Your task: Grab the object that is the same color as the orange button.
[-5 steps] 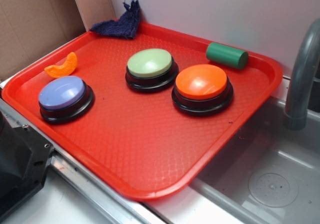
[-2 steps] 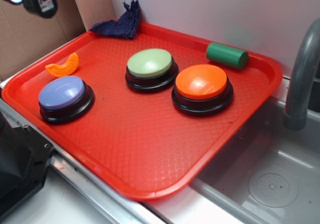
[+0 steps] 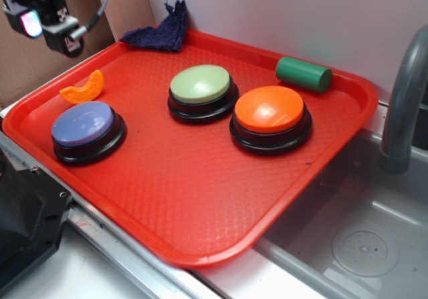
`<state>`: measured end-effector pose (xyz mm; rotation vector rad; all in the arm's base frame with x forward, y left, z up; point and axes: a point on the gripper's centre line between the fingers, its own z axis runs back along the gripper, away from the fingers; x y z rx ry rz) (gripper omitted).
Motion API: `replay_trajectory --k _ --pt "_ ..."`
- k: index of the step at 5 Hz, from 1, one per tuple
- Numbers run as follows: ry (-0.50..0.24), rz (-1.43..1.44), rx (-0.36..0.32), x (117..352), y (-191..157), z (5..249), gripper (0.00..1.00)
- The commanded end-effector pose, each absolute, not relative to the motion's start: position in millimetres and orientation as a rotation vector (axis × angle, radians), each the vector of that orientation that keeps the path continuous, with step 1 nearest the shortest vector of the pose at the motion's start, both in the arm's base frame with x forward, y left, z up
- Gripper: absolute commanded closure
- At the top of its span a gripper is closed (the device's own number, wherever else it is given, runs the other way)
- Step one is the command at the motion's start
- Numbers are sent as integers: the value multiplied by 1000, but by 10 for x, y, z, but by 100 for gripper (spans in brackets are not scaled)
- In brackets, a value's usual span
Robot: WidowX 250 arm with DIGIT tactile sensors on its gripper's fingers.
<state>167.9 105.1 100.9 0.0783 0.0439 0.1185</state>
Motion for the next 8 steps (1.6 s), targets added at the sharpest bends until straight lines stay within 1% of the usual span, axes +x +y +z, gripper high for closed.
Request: replay_trajectory --k 1,2,3,4,5,6,7,8 --pt "-19 129 -5 1924 1329 484 0" --pt "-65 186 -39 2029 1319 256 0" --pt "-36 176 3 2095 1334 162 0" --pt "-6 184 90 2052 1321 174 98" --pt "28 212 121 2087 1282 193 100" --pt "24 227 142 2066 1314 205 100" --pt "19 233 133 2081 1286 222 100" --pt "12 244 135 1951 1100 667 100"
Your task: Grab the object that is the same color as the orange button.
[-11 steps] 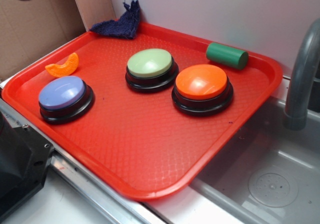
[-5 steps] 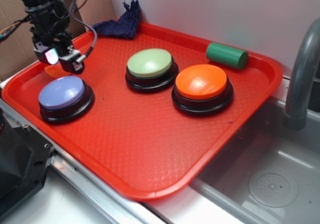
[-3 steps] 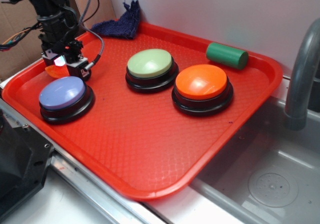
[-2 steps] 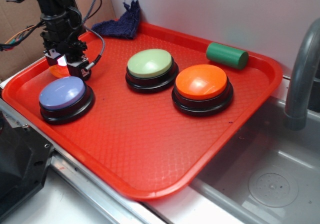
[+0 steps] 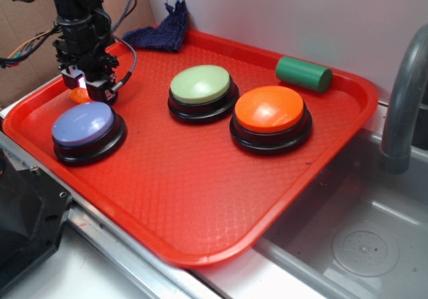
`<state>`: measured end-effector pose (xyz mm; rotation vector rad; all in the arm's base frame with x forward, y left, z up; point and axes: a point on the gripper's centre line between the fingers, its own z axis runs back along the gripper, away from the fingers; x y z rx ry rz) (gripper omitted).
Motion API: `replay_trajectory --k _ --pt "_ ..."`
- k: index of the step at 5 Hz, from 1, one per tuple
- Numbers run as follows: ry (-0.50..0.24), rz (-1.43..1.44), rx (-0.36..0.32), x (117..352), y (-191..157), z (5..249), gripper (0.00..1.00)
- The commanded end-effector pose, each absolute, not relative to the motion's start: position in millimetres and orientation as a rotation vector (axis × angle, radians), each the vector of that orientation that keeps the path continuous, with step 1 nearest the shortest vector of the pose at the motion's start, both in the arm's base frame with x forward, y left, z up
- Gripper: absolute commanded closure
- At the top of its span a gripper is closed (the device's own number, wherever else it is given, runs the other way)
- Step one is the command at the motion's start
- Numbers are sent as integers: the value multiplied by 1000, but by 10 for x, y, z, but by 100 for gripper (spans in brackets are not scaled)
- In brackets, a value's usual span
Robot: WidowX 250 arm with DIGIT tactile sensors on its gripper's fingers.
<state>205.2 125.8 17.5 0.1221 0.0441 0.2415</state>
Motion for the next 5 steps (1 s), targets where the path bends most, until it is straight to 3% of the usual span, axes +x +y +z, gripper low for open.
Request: replay_trajectory --k 1,2,3,4,5 --pt "-1 281 137 1861 815 1165 100" --pt "-24 279 102 1830 573 1574 100" --pt "-83 185 71 1783 272 1726 100" --pt "-133 25 128 1788 47 1756 100" --pt "-137 -28 95 1784 13 1738 100"
